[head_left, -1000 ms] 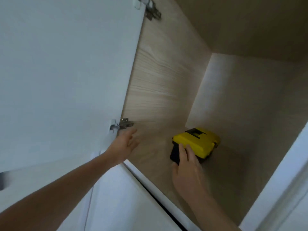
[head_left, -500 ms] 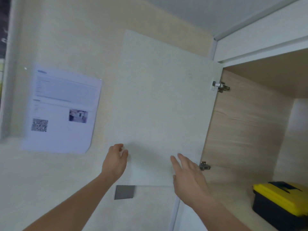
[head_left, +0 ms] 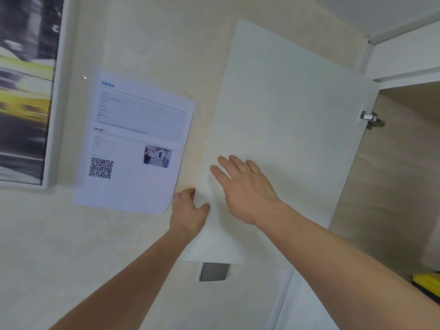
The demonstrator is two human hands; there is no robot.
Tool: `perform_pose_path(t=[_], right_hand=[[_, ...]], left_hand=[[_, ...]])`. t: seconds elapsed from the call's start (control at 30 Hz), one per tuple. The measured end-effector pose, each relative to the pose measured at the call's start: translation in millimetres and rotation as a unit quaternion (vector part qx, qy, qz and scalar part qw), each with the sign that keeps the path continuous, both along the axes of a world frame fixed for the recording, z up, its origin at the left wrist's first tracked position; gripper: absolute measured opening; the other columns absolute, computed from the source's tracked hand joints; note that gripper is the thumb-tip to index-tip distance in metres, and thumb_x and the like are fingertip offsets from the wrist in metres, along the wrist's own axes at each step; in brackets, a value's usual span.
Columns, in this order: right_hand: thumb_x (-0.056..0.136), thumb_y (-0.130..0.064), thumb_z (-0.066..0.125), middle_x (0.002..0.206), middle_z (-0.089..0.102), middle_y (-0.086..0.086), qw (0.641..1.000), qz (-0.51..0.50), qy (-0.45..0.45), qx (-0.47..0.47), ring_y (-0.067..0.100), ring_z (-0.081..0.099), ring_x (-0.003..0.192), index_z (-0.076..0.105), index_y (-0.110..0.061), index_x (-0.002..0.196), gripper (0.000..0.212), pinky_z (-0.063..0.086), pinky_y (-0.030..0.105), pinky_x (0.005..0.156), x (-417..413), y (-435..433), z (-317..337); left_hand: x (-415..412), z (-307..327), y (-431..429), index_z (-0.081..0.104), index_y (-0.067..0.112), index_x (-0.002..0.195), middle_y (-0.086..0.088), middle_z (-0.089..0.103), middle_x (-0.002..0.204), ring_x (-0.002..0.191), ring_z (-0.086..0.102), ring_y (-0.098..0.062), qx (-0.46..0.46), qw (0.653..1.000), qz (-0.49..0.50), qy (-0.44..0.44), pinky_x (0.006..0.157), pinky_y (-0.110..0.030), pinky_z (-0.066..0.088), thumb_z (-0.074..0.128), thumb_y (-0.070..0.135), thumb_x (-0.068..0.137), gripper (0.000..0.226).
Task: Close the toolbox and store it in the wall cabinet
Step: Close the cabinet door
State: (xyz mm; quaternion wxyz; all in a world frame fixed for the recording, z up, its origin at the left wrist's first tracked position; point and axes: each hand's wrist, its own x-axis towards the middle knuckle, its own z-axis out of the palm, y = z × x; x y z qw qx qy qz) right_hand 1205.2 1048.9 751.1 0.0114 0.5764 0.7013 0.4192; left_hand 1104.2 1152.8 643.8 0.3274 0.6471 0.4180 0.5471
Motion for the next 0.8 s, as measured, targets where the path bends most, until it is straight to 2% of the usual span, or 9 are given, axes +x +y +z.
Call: perform_pose_path(t=[0.1, 0.23, 0.33, 0.43, 0.53, 0.6, 0.67, 0.73, 0.8], right_hand=[[0.094, -0.02, 0.04, 0.162, 0.008, 0.006, 0.999, 0.015, -0.042, -0.009, 0.026, 0.004, 0.148, 0.016, -0.019, 0.151, 0.063, 0.007, 0.049, 0.117, -12, 1, -2], [0.095, -0.021, 0.037, 0.161, 0.013, 0.009, 0.992, 0.036, -0.119, -0.009, 0.026, 0.006, 0.148, 0.023, -0.017, 0.149, 0.056, 0.002, 0.049, 0.117, -15, -13, 0], [0.096, -0.022, 0.037, 0.157, 0.027, 0.011, 0.984, 0.054, -0.17, -0.002, 0.028, 0.015, 0.146, 0.039, -0.013, 0.142, 0.047, 0.005, 0.051, 0.117, -10, -40, 8], [0.093, -0.023, 0.041, 0.147, 0.044, 0.013, 0.976, 0.069, -0.208, 0.003, 0.031, 0.03, 0.141, 0.053, -0.011, 0.132, 0.043, 0.014, 0.053, 0.117, -2, -84, 15], [0.09, -0.021, 0.045, 0.137, 0.056, 0.014, 0.97, 0.097, -0.221, 0.016, 0.032, 0.043, 0.133, 0.061, -0.01, 0.123, 0.038, 0.022, 0.053, 0.115, 12, -136, 19], [0.089, -0.019, 0.046, 0.127, 0.062, 0.013, 0.966, 0.119, -0.227, 0.032, 0.031, 0.051, 0.125, 0.064, -0.009, 0.117, 0.035, 0.029, 0.051, 0.112, 27, -171, 20], [0.089, -0.015, 0.044, 0.117, 0.066, 0.013, 0.963, 0.129, -0.232, 0.049, 0.032, 0.056, 0.117, 0.065, -0.006, 0.113, 0.033, 0.032, 0.049, 0.11, 46, -207, 21], [0.089, -0.014, 0.044, 0.113, 0.066, 0.014, 0.964, 0.111, -0.237, 0.052, 0.032, 0.057, 0.114, 0.064, -0.005, 0.113, 0.032, 0.033, 0.048, 0.109, 67, -242, 21], [0.089, -0.014, 0.046, 0.114, 0.066, 0.014, 0.968, 0.068, -0.238, 0.049, 0.032, 0.056, 0.113, 0.064, -0.005, 0.114, 0.032, 0.034, 0.048, 0.107, 89, -277, 19]], left_hand=[[-3, -1, -4, 0.057, 0.005, 0.116, -0.016, 0.048, 0.113, 0.104, 0.051, -0.032, -0.006, 1.0, -0.017, 0.013, 0.092, -0.044, 0.047, 0.06, 0.025, 0.083, 0.038], [-4, -16, -34, 0.055, 0.007, 0.108, -0.009, 0.044, 0.102, 0.091, 0.051, -0.026, 0.071, 0.997, -0.002, 0.021, 0.08, -0.034, 0.043, 0.053, 0.021, 0.091, 0.021], [-5, -30, -72, 0.051, 0.013, 0.111, -0.002, 0.042, 0.106, 0.083, 0.055, -0.02, 0.147, 0.989, 0.004, 0.011, 0.075, -0.033, 0.045, 0.051, 0.022, 0.093, 0.019], [-1, -36, -118, 0.046, 0.019, 0.121, 0.005, 0.055, 0.109, 0.089, 0.061, -0.016, 0.155, 0.987, -0.041, -0.017, 0.076, -0.031, 0.046, 0.046, 0.024, 0.096, 0.026], [9, -42, -172, 0.038, 0.036, 0.131, 0.034, 0.057, 0.107, 0.093, 0.06, 0.009, 0.174, 0.978, -0.106, -0.049, 0.075, -0.009, 0.043, 0.044, 0.021, 0.097, 0.038], [20, -47, -208, 0.03, 0.047, 0.13, 0.042, 0.053, 0.114, 0.103, 0.053, 0.018, 0.201, 0.966, -0.153, -0.062, 0.079, 0.002, 0.037, 0.043, 0.018, 0.097, 0.046], [34, -52, -240, 0.023, 0.045, 0.137, 0.031, 0.045, 0.135, 0.12, 0.045, 0.013, 0.221, 0.953, -0.204, -0.046, 0.092, -0.003, 0.035, 0.043, 0.024, 0.096, 0.051], [54, -59, -267, 0.019, 0.038, 0.143, 0.015, 0.038, 0.148, 0.131, 0.038, 0.003, 0.243, 0.939, -0.242, -0.02, 0.105, -0.017, 0.035, 0.046, 0.027, 0.095, 0.056], [79, -64, -293, 0.018, 0.031, 0.145, 0.007, 0.034, 0.151, 0.136, 0.036, -0.007, 0.259, 0.928, -0.266, -0.003, 0.11, -0.033, 0.036, 0.051, 0.026, 0.094, 0.061]])
